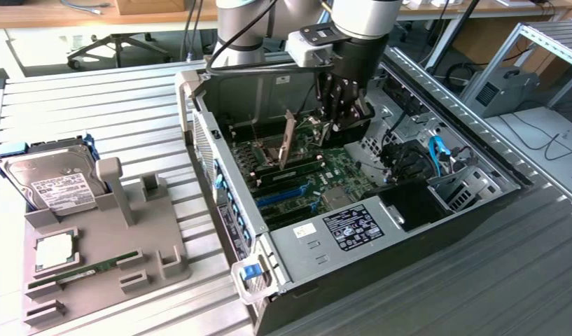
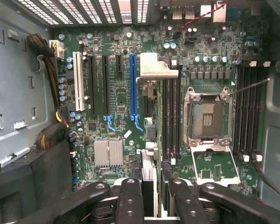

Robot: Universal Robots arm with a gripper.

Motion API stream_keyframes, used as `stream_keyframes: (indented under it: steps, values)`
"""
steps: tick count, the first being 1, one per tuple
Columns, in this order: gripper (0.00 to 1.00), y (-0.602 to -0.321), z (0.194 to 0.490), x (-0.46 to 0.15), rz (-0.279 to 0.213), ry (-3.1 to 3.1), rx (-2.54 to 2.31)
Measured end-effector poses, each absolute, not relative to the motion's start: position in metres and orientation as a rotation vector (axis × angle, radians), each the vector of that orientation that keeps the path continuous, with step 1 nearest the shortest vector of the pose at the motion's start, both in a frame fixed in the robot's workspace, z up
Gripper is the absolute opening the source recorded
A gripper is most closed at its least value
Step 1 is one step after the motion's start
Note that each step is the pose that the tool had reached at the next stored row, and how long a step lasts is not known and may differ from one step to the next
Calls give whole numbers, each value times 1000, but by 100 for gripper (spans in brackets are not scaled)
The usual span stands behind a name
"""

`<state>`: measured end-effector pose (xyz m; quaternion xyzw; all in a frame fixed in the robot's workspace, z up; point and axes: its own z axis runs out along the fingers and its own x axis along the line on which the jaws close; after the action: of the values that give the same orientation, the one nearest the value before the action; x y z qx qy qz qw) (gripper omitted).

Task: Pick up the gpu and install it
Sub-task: 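Insert the gpu into the slot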

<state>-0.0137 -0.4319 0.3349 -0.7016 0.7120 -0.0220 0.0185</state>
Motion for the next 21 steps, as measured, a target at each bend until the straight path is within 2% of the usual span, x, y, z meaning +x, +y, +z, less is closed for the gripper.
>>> stream_keyframes:
  steps: [21]
  values:
    - [27, -436, 332, -14, -68, 2211, -2179]
